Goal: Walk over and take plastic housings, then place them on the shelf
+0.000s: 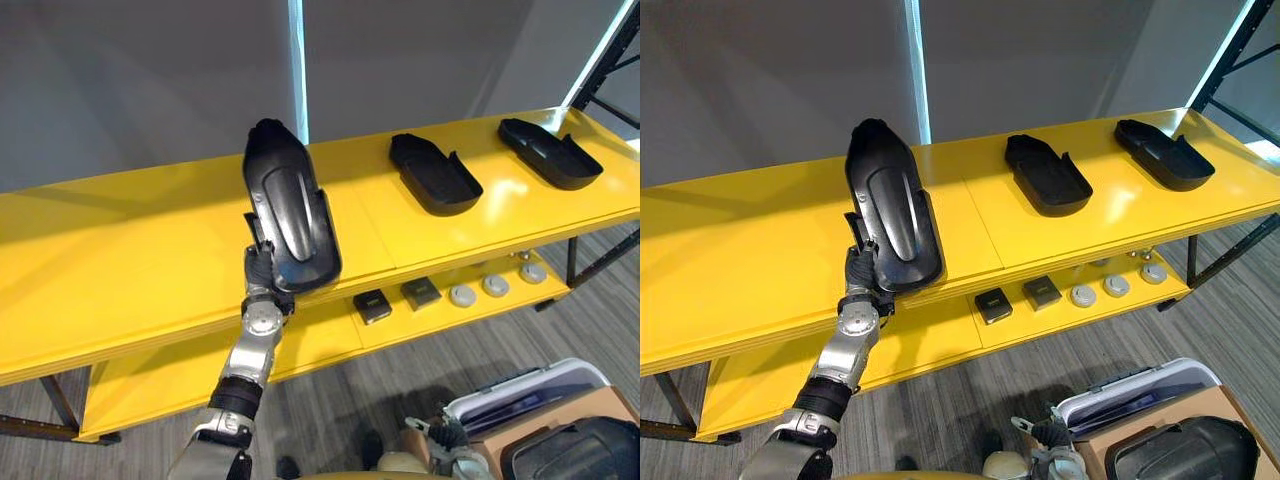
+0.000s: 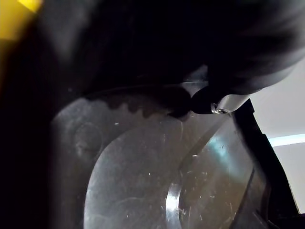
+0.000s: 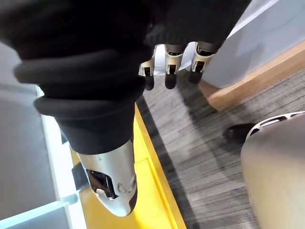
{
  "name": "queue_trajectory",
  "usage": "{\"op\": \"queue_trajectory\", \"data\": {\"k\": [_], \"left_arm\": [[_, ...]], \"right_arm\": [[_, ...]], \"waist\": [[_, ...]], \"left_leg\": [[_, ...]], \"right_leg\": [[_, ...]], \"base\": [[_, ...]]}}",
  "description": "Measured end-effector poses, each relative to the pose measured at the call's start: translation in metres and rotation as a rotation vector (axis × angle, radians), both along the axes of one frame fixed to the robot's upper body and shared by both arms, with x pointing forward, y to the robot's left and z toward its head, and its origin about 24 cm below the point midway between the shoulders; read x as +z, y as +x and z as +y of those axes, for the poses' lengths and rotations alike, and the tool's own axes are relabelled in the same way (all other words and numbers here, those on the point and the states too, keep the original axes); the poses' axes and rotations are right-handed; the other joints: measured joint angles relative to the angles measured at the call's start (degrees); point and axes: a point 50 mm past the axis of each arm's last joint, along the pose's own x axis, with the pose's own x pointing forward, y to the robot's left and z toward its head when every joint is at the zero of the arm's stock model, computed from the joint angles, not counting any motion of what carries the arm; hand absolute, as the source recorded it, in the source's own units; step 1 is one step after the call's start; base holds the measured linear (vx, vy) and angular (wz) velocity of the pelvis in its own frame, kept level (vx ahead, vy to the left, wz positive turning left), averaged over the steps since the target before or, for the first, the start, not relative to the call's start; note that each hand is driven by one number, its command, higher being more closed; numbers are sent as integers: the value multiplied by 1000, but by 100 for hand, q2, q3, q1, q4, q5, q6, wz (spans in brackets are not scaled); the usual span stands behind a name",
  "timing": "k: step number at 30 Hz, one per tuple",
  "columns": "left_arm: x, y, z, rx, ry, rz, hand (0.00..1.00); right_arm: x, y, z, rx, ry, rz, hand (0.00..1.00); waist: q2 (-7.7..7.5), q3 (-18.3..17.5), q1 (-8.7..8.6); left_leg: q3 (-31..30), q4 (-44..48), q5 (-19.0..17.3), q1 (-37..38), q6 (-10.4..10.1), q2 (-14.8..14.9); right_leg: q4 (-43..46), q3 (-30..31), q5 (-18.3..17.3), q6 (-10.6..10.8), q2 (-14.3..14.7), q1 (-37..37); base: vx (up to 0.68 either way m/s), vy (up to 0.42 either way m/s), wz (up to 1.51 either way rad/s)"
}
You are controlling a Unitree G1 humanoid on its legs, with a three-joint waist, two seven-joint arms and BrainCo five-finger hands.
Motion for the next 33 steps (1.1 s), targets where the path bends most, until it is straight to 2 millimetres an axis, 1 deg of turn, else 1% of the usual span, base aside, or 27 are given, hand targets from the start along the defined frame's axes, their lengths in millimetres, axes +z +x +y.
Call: {"op": "queue_trajectory", "data": {"k": [1,4,6,9,13,27,33], "left_arm": [[1,1,2,9,0,-1,0],[5,6,8,28,18,2,0],[10,11,13,33,64,-1,0],[14,16,16,49,65,1,0],[14,16,21,89,61,9,0],[11,15,23,151,-47,10,0],[12,15,22,148,-35,2,0]], "right_arm": [[0,0,0,0,0,-1,0],[0,0,0,1,0,-2,0],[0,1,1,2,1,-2,0],[0,1,1,3,2,-5,0],[1,3,1,5,1,-15,0],[1,2,1,4,1,-13,0],[1,2,1,4,1,-11,0]], "waist": [[-1,1,-1],[-6,4,-20],[-15,9,-25],[-18,11,-48],[-18,11,-150],[-33,18,-153],[-34,18,-153]], "left_leg": [[2,1,2,-14,2,1],[26,28,18,-19,27,10],[29,31,14,-24,22,15],[36,32,13,-34,20,12],[43,31,13,-28,19,25],[97,-4,14,9,20,37],[91,-4,13,9,20,37]], "right_leg": [[-6,8,23,-31,2,-12],[-18,25,27,-35,16,-21],[-28,27,27,-35,27,-20],[-76,31,34,-44,31,-8],[-94,34,45,-59,45,3],[-106,63,65,-70,55,13],[-106,61,66,-70,55,21]], "base": [[35,-17,-6],[49,-16,-3],[36,-15,0],[0,0,0],[-17,-11,-1],[-34,-10,-3],[0,0,0]]}}
